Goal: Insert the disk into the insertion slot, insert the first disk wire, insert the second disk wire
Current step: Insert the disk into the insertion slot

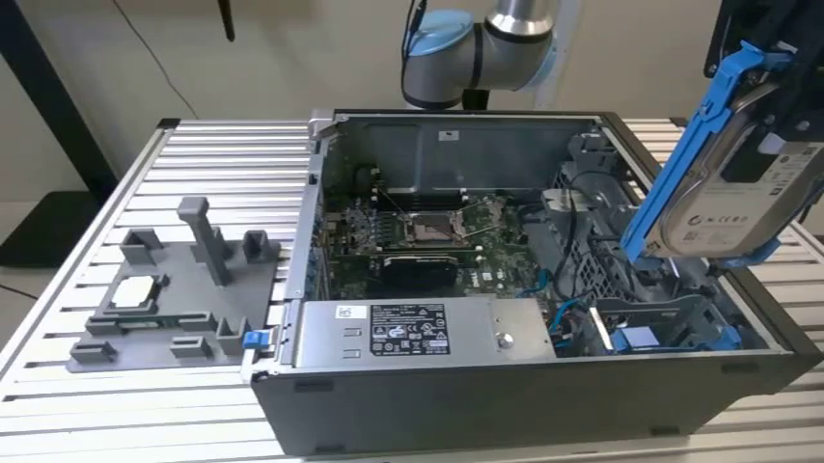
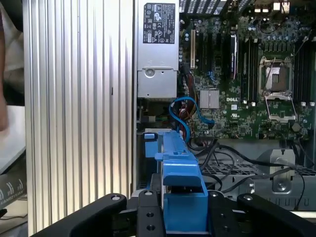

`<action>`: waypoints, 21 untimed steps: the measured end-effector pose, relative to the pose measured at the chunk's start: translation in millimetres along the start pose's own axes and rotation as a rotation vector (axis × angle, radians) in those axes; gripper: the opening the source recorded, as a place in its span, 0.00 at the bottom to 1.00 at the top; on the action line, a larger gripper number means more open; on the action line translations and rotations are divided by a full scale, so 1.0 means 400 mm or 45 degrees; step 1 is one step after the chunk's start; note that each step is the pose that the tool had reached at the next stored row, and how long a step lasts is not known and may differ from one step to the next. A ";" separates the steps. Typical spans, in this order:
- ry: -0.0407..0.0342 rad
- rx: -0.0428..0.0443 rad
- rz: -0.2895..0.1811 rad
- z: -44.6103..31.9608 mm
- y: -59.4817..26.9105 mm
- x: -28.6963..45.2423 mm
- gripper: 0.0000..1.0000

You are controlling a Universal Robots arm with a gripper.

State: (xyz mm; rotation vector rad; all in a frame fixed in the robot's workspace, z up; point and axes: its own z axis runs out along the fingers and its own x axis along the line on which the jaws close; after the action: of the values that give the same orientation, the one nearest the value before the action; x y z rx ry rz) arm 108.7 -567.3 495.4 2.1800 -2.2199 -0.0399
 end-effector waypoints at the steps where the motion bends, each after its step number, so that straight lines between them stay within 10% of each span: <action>1: 0.0000 0.000 0.000 0.004 0.000 0.000 0.00; 21: 0.0001 0.000 0.000 0.045 -0.007 0.003 0.00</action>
State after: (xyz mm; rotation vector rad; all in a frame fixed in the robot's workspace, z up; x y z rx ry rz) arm 110.6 -568.8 477.3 2.1799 -2.2200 -0.0399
